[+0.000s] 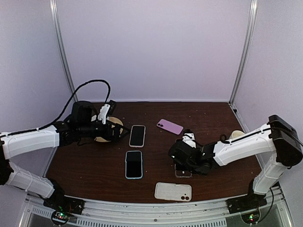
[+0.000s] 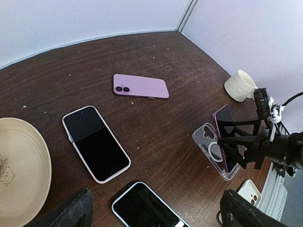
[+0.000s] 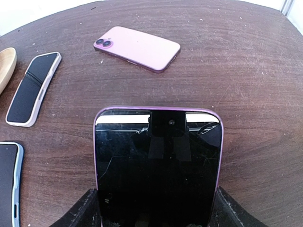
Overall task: Put the phone into the phone case
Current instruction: Install the phone into the phone case.
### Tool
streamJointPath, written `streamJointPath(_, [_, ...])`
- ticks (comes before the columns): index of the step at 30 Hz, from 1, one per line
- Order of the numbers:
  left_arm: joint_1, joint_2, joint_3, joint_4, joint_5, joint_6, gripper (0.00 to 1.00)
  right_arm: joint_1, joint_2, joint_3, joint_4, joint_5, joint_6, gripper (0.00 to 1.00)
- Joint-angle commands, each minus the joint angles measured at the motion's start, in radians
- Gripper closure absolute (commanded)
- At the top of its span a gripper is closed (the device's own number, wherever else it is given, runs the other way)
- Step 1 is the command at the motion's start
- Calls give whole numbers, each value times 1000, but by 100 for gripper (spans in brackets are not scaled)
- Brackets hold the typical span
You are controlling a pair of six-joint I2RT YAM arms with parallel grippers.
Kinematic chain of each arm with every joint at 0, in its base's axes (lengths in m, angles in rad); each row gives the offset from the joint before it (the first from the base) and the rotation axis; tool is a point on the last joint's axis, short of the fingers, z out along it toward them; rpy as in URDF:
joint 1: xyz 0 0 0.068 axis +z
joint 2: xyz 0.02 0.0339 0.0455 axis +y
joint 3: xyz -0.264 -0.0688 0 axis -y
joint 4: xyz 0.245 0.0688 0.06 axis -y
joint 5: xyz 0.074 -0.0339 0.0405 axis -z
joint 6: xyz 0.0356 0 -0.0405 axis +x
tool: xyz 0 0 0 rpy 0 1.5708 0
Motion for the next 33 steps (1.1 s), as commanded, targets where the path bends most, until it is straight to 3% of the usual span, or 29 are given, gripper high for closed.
streamJointPath(1, [-1, -1, 14, 35, 11, 22, 2, 7, 13, -18, 46, 49, 24, 100])
streamJointPath(33, [1, -10, 20, 23, -2, 41, 3, 51, 126, -4, -31, -30, 131, 100])
